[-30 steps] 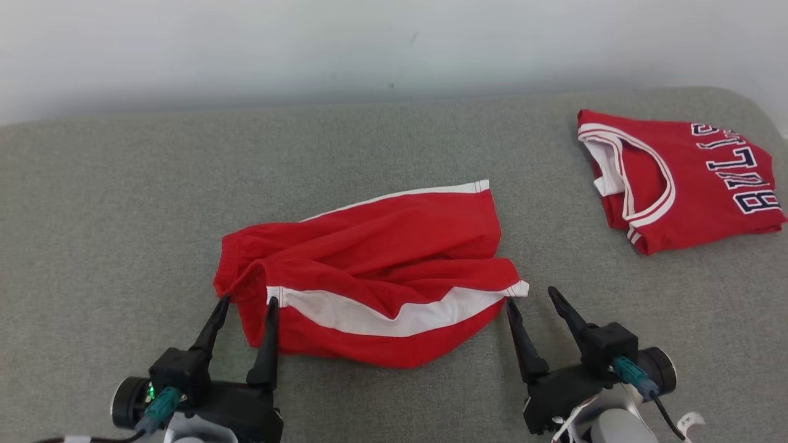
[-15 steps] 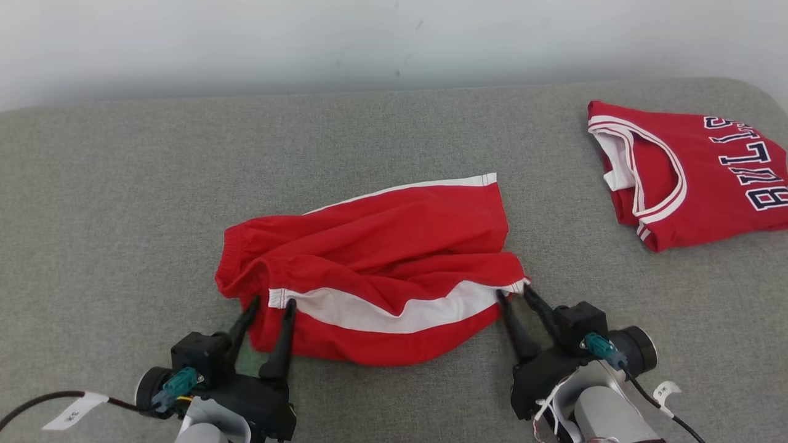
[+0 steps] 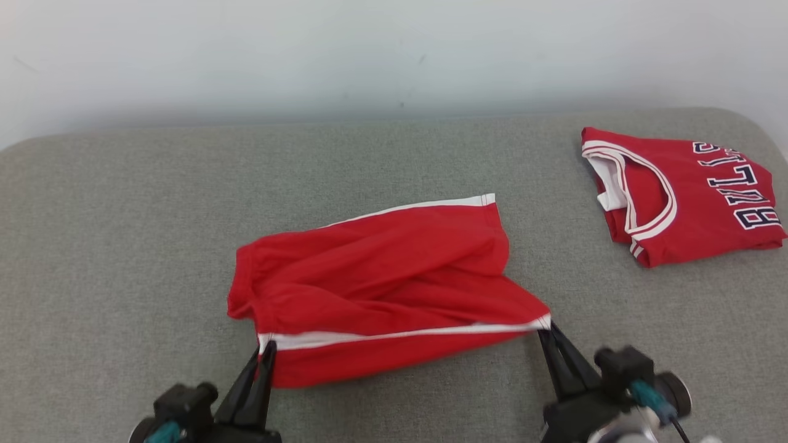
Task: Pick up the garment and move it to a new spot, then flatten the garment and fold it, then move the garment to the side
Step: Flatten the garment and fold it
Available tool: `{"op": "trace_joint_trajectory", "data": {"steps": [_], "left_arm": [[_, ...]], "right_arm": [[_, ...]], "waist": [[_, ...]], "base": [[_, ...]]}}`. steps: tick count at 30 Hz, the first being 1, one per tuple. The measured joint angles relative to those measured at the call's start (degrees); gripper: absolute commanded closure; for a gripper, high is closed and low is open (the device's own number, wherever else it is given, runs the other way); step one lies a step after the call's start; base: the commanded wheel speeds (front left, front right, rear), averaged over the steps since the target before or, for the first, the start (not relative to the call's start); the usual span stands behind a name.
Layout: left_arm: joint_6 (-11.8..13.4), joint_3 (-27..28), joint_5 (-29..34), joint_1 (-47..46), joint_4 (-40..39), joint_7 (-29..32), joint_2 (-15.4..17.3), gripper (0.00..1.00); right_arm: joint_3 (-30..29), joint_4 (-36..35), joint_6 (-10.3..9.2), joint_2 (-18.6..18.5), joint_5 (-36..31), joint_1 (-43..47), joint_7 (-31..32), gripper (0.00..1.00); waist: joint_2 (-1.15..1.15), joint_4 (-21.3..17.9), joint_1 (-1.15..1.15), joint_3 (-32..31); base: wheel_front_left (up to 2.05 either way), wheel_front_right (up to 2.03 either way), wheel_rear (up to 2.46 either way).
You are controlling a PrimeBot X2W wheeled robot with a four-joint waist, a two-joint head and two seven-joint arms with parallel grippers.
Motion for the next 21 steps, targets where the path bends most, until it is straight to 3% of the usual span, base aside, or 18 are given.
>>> {"op": "trace_joint_trajectory", "data": {"steps": [7, 12, 13, 14, 15, 21], "left_arm": [[0.0, 1.3, -0.2, 7.3, -5.9, 0.0, 0.8, 1.00], [0.0, 0.7, -0.3, 8.1, -4.3, 0.0, 0.9, 1.00], [0.0, 0.8, -0.5, 8.1, -4.0, 0.0, 0.6, 1.00], [0.0, 0.9, -0.7, 8.1, -3.4, 0.0, 0.4, 0.83], [0.0, 0.9, -0.8, 8.1, -3.0, 0.0, 0.5, 0.02], [0.0, 1.5, -1.2, 8.1, -2.8, 0.0, 0.3, 0.00]], "right_arm": [[2.0, -6.8, 0.00, -3.1, 3.7, 9.5, 0.0, 1.00], [3.8, -4.6, 0.00, -4.4, 7.1, 9.8, 0.0, 1.00], [4.0, -4.0, 0.00, -4.4, 7.9, 9.7, 0.0, 0.65], [4.3, -4.1, 0.00, -4.4, 8.3, 9.6, 0.0, 0.13], [4.6, -4.2, 0.00, -4.3, 8.3, 9.4, 0.0, 0.00], [4.8, -5.7, 0.00, -5.2, 8.9, 9.2, 0.0, 0.00]], "waist": [[0.00, 0.7, -0.01, -1.0], [0.00, 0.4, 0.00, -0.6], [0.00, 0.4, 0.00, -0.6], [0.00, 0.4, 0.00, -0.8], [0.00, 0.3, 0.00, -0.9], [0.00, 0.4, 0.00, -0.9]], "base": [[0.00, 0.00, 0.00], [0.00, 0.00, 0.00], [0.00, 0.00, 0.00], [0.00, 0.00, 0.00], [0.00, 0.00, 0.00], [0.00, 0.00, 0.00]]}}
